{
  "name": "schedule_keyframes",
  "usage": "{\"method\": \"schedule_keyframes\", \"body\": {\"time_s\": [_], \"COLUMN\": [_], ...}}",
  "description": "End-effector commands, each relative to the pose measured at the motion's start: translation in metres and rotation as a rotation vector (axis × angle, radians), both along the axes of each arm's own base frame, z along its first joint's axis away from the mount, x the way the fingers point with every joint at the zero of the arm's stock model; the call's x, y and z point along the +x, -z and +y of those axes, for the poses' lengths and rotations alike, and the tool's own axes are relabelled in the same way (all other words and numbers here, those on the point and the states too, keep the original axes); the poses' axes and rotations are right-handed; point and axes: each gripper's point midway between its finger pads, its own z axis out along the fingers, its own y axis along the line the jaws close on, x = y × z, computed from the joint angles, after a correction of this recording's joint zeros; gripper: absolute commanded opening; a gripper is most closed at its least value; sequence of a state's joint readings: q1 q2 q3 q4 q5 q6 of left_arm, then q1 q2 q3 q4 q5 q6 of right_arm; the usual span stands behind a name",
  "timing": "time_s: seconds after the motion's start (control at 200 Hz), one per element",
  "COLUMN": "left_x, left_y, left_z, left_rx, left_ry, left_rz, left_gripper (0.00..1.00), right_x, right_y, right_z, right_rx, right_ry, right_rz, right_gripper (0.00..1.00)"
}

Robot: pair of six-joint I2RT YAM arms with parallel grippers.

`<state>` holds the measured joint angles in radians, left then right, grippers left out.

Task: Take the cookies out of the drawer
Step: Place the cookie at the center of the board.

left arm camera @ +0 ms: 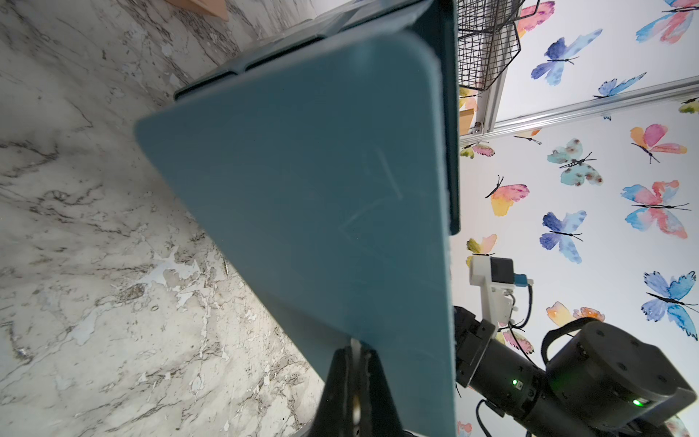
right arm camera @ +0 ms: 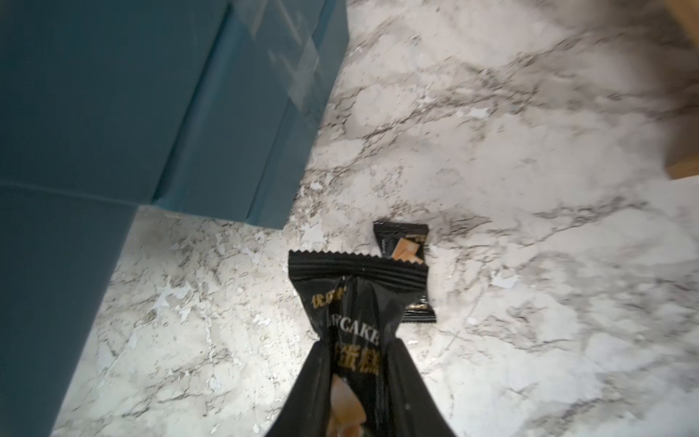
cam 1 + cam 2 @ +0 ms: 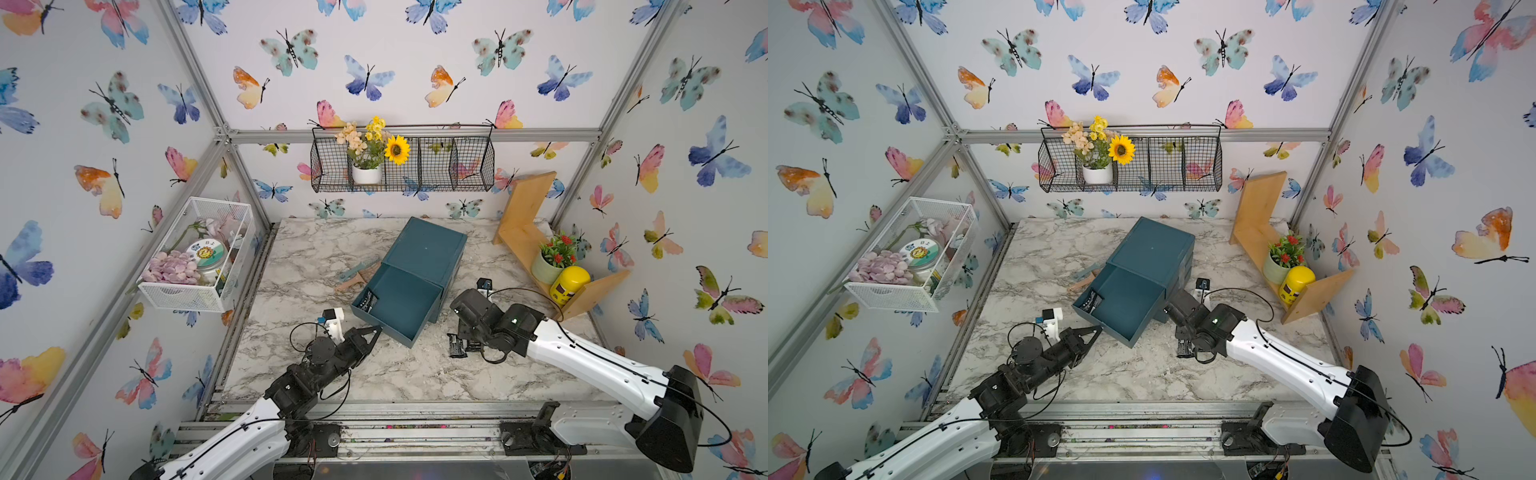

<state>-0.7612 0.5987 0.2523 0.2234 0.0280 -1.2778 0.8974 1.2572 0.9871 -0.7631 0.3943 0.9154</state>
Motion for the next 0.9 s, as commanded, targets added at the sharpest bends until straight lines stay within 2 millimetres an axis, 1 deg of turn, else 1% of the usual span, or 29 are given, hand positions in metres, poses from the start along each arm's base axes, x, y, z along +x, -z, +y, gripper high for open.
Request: {"method": "schedule_keyframes", "body": {"time_s": [0.0, 0.165, 0.26, 0.355, 0.656, 0.896], "left_x": [0.005, 0.005, 0.005, 0.005, 0.005, 0.005], "left_y": [-0.015, -0.013, -0.012, -0.013, -0.012, -0.011], "left_z": [0.001, 0.002, 0.002, 0.003, 0.002, 0.003], "left_rx": [-0.012, -0.008, -0.006, -0.008, -0.006, -0.01], "left_ry": [-0.019, -0.022, -0.024, -0.025, -0.024, -0.026], "left_rz": [-0.051, -0.049, -0.045, -0.048, -0.045, -0.042], "left_gripper": [0.0, 0.0, 0.0, 0.0, 0.0, 0.0], "right_x": [-0.003, -0.009, -0.011, -0.012, -0.01, -0.009], "right_y": [0.009, 0.041, 0.054, 0.067, 0.093, 0.11], "right_z": [0.035, 0.048, 0.055, 0.057, 0.065, 0.063], "right_rx": [0.157, 0.197, 0.226, 0.231, 0.227, 0.189], "right_ry": [-0.091, -0.136, -0.165, -0.172, -0.211, -0.201], "right_rz": [0.015, 0.064, 0.073, 0.077, 0.085, 0.104], "right_gripper": [0.25, 0.25, 0.25, 0.25, 0.25, 0.28]}}
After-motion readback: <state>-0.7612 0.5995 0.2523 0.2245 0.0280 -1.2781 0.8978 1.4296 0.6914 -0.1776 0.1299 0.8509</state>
